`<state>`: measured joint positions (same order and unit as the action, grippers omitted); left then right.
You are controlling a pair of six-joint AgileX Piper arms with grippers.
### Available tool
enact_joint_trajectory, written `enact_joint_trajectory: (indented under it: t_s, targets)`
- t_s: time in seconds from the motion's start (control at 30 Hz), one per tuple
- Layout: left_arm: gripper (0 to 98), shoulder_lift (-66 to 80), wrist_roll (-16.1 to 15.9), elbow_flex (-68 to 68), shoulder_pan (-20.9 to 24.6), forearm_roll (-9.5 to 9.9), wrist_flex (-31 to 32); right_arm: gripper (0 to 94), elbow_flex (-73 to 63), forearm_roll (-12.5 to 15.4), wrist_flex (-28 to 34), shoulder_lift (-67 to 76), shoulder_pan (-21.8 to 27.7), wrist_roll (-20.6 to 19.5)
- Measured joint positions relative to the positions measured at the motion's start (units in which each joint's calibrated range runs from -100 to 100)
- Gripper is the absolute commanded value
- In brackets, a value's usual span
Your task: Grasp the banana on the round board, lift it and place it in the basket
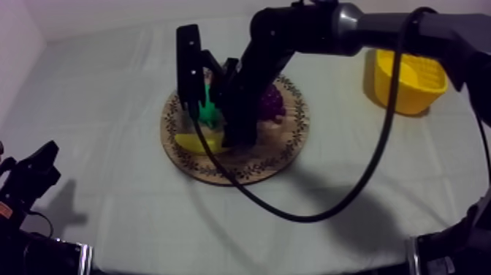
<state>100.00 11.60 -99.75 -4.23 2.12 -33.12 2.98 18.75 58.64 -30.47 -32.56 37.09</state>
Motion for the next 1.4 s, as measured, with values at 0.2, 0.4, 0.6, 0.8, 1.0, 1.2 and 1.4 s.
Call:
enact_joint_trajectory:
  t_s: [0.2, 0.4, 0.6, 0.8, 1.0, 1.2, 1.4]
  targets:
    - [0.1, 0.0, -0.02, 0.0, 0.0, 0.0, 0.09, 55.1, -1.0, -0.31, -1.39, -3.65, -1.02, 0.02]
    - [0.1, 0.0, -0.02, 0.0, 0.0, 0.0, 0.09, 51.6, -2.36, -0.52, -2.63, -6.5, -1.91, -0.34]
    - [0.1, 0.0, -0.02, 0.0, 0.0, 0.0, 0.09, 41.0, -4.68, -0.71, -2.88, -8.81, -2.07, -0.53]
    - [0.1, 0.0, -0.02, 0.0, 0.0, 0.0, 0.09, 27.5, -5.37, -0.93, -3.15, -10.05, -2.08, -0.64]
    - [0.1, 0.0, -0.02, 0.0, 0.0, 0.0, 0.09, 17.0, -5.37, -1.35, -3.24, -10.2, -2.08, -0.87]
    - [0.1, 0.0, -0.02, 0.0, 0.0, 0.0, 0.02, 14.2, -2.57, -0.52, -2.07, -5.66, -1.42, -0.88]
    - [0.1, 0.0, -0.02, 0.0, 0.0, 0.0, 0.02, 13.5, 1.8, 1.13, 1.1, 3.71, 0.6, -1.13]
